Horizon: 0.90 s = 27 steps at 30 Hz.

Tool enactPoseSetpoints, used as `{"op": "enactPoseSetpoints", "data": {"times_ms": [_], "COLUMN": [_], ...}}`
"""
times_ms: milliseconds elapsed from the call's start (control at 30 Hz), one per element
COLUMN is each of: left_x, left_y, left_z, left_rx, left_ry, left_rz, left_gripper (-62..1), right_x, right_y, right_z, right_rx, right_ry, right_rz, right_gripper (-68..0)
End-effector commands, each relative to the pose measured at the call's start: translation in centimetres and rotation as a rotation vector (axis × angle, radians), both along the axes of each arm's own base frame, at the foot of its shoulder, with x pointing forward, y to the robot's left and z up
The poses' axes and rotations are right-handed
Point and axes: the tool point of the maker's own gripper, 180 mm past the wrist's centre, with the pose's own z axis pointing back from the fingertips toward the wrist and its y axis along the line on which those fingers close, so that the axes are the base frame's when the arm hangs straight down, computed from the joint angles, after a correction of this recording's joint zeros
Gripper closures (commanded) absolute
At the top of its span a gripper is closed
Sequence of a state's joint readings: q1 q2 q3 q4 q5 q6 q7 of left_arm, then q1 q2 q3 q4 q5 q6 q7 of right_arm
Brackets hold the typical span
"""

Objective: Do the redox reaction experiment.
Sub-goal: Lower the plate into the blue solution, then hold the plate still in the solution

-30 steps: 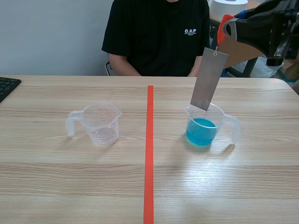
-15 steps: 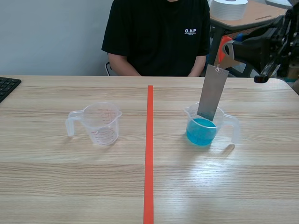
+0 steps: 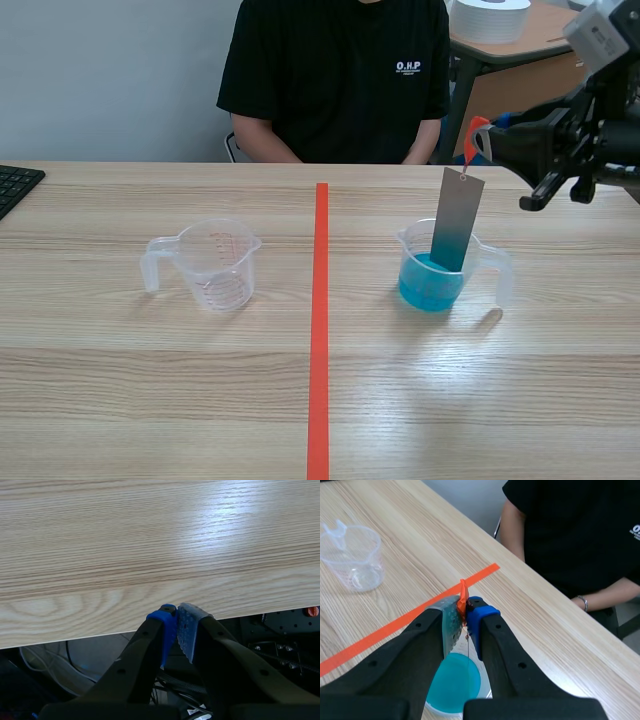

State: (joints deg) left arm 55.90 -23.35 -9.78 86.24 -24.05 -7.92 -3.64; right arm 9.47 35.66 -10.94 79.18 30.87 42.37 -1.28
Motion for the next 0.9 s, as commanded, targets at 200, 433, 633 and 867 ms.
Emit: {"op": "enactPoseSetpoints", "data": {"times_ms": [200,433,633,867], "left_x": [0.0,0.0,0.0,0.0], "left_y": [-0.2,-0.2,-0.2,-0.2], "left_z": [0.3,0.3,0.3,0.3], "left_rx": [-0.007,-0.007,-0.007,-0.007], "left_ry": [-0.009,-0.009,-0.009,-0.009], "left_rz": [-0.005,-0.005,-0.005,-0.005], "left_gripper": [-4.7,-4.7,-4.7,-4.7], "right_x": [0.3,0.1,0.1,0.1], "right_y": [-0.2,0.3,0.2,0.2], "right_z": [-1.2,-2.0,-2.1,-2.1], "right_rx": [0.014,-0.001,-0.009,-0.009], "right_ry": [-0.006,0.000,0.001,0.001], "right_rz": [-0.005,0.006,0.006,0.006], "right_gripper": [-1.7,-1.7,-1.7,-1.7]}}
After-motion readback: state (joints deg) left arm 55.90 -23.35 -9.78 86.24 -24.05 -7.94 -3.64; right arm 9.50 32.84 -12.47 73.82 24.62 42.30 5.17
